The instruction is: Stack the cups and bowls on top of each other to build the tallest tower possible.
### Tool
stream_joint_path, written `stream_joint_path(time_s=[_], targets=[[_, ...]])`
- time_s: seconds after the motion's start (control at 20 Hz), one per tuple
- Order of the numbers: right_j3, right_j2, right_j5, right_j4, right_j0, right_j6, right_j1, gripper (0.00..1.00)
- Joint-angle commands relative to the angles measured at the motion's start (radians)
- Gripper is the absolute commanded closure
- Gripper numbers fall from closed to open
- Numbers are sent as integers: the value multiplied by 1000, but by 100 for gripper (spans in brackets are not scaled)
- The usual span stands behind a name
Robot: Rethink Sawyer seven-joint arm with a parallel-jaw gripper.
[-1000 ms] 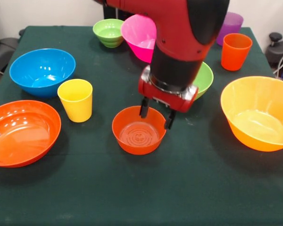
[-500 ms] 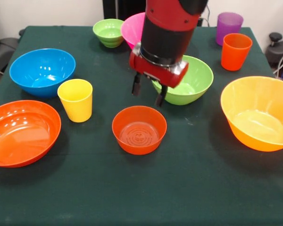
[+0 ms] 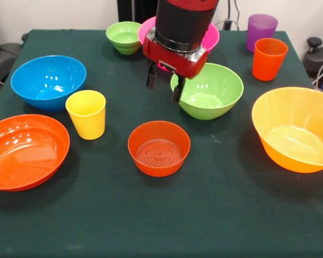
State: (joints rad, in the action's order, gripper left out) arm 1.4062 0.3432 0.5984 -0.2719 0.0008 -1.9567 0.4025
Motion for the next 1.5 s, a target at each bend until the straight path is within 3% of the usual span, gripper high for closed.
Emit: stream_joint_path(time_s=[0.05,0.3,0.9,1.2,1.5], targets=[[202,-174,-111,31,-27,-54,33,0],[218,-176,-144,28,-18,-87,23,0],[168,-171,-73,32,-32,-59,47,0],[257,-196,-103,32,-33,-58,102,0],[276,-199,-110,35,-33,-62,108,0]])
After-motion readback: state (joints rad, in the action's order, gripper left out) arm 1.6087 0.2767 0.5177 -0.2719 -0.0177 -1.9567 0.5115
